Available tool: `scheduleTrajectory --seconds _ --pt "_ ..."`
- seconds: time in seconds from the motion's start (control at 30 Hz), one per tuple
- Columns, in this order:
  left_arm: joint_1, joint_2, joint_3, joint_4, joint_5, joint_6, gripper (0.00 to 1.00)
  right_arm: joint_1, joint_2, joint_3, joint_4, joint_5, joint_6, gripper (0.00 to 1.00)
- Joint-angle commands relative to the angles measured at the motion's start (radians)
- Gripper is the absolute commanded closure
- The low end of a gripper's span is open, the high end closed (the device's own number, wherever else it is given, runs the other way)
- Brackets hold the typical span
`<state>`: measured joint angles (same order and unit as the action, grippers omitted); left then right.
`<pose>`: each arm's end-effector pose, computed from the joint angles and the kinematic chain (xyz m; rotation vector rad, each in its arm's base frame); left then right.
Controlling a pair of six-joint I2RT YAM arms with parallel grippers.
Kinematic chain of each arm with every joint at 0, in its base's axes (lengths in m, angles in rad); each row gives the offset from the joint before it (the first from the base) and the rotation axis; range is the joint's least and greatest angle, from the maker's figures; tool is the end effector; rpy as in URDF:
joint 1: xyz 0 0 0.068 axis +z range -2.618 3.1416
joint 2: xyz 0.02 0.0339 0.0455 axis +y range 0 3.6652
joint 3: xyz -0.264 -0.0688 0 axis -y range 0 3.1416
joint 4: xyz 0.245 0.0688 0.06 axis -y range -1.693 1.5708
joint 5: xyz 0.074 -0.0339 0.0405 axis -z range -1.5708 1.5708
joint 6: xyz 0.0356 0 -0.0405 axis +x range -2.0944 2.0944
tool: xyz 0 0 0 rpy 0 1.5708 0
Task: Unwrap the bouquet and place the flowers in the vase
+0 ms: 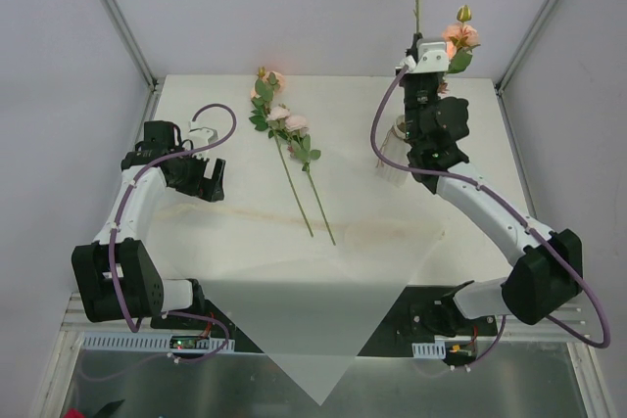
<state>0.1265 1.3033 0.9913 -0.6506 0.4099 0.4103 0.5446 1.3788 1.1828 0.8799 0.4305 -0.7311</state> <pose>0.2624 0.0191 0.2625 0.5023 2.3913 -0.2858 0.2678 0.1448 0.4510 -0.1978 0.9445 -0.3627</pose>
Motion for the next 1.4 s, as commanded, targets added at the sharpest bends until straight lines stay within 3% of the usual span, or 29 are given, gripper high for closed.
scheduleTrajectory --seconds 0.0,0.03,0.07,0.13,0.27,0.5,0.63,0.77,1.1,1.23,1.37 --pt "0.009 -0.013 0.023 -0.007 -0.003 0.024 0.08 -0.002 -0.06 -0.02 0.079 0.033 0.022 0.99" --pt "0.009 -0.013 0.024 -0.007 -0.003 0.024 0.08 -0.002 -0.073 -0.025 0.067 0.054 0.028 0.98" --pt "0.009 -0.013 0.024 -0.007 -0.003 0.022 0.08 -0.002 -0.081 -0.029 0.056 0.066 0.038 0.76" --pt "0.007 -0.013 0.024 -0.006 -0.003 0.022 0.08 0.002 -0.113 -0.051 0.016 0.1 0.071 0.54" --pt "0.009 -0.009 0.02 -0.007 0.0 0.022 0.08 0.02 -0.184 -0.113 -0.038 0.082 0.16 0.42" --pt "0.009 -0.01 0.023 -0.007 -0.002 0.018 0.08 0.198 -0.225 -0.184 -0.053 0.119 0.153 0.42" --pt "0.007 -0.003 0.024 -0.006 -0.003 0.013 0.09 0.313 -0.132 -0.16 -0.107 0.12 0.156 0.42" --pt "0.007 0.002 0.024 -0.009 -0.003 0.004 0.09 0.382 0.032 -0.049 -0.283 0.108 0.273 0.38" --pt "0.007 -0.019 0.014 -0.007 -0.033 0.002 0.08 0.322 0.483 0.401 -0.913 -0.088 0.519 0.36" --pt "0.007 -0.015 0.007 -0.007 -0.026 -0.002 0.08 0.262 0.661 0.552 -1.091 -0.232 0.605 0.36" --pt "0.007 -0.004 0.003 -0.007 -0.017 -0.002 0.08 0.23 0.761 0.661 -1.196 -0.246 0.61 0.31"
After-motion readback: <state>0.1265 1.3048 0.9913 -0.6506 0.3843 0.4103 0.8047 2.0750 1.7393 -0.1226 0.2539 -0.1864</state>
